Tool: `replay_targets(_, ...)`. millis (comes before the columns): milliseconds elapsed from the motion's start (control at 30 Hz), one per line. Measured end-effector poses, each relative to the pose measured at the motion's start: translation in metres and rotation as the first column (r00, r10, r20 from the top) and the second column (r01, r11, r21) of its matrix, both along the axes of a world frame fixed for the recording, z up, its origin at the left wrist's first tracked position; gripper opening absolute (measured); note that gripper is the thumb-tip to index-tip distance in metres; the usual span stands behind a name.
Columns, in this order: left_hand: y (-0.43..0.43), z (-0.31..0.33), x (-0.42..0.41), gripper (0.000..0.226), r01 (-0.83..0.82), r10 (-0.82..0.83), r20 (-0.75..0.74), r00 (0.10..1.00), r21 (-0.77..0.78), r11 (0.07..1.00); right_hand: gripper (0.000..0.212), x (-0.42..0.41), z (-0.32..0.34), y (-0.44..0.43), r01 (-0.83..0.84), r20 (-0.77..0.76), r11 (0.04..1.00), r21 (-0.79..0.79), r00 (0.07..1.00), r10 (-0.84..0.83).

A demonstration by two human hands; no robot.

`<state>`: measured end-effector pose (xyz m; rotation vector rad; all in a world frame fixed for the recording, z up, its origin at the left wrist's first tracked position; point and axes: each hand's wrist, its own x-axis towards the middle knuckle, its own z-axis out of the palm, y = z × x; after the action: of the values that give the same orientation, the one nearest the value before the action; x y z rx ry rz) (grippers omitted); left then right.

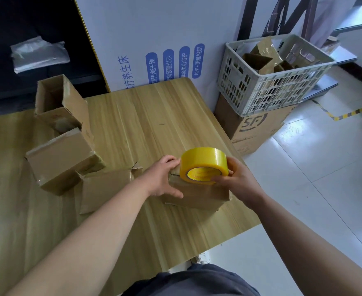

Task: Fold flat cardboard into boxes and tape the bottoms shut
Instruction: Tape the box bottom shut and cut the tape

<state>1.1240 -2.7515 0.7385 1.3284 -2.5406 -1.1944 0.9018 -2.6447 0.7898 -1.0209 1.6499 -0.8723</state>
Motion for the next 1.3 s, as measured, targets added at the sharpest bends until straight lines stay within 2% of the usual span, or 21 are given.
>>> replay_targets(100,0.000,0.008,-0.001,0.116,0.034,-0.035,0.078,0.996,0.010,0.999,0.043,-0.012,0.004,0.001,0.081,-0.008,0.991,-0.106,0.997,-0.083)
replay_targets(200,-0.002,0.012,-0.001,0.117,0.032,-0.034,0.131,0.991,0.017,0.999,0.040,-0.039,0.014,0.012,0.175,0.017,0.976,-0.129,0.985,-0.174)
replay_targets(333,-0.003,0.011,-0.001,0.118,0.014,-0.018,0.131,0.991,0.032,0.999,0.050,-0.070,0.016,0.035,0.141,-0.166,0.985,-0.104,0.974,-0.157)
replay_targets(533,0.002,0.014,-0.001,0.117,-0.008,0.010,0.166,0.986,-0.014,1.000,0.048,-0.092,-0.005,0.043,0.033,-0.370,0.994,-0.101,0.927,-0.068)
replay_targets(700,0.002,0.015,-0.001,0.118,-0.033,0.031,0.203,0.979,0.008,0.999,0.050,-0.114,-0.029,0.047,-0.062,-0.489,0.997,-0.052,0.872,0.029)
replay_targets(967,0.005,0.023,-0.006,0.118,-0.026,0.042,0.329,0.943,-0.053,0.998,0.048,-0.126,-0.069,0.048,-0.165,-0.458,0.982,0.096,0.868,0.191)
replay_targets(1067,0.009,0.030,-0.013,0.115,0.046,0.006,0.477,0.879,-0.097,0.994,0.050,-0.122,-0.076,0.046,-0.204,-0.424,0.967,0.152,0.871,0.250)
replay_targets(1133,0.017,0.033,-0.023,0.106,0.065,-0.002,0.564,0.826,-0.091,0.994,0.058,-0.117,-0.077,0.044,-0.256,-0.394,0.948,0.188,0.865,0.312)
replay_targets(1233,0.043,0.034,-0.047,0.086,-0.005,0.065,0.530,0.845,-0.114,0.993,0.063,-0.111,-0.080,0.036,-0.319,-0.334,0.924,0.211,0.865,0.375)
replay_targets(1300,0.061,0.027,-0.066,0.075,-0.147,0.198,0.436,0.878,-0.149,0.978,0.051,-0.106,-0.080,0.030,-0.328,-0.297,0.920,0.215,0.875,0.381)
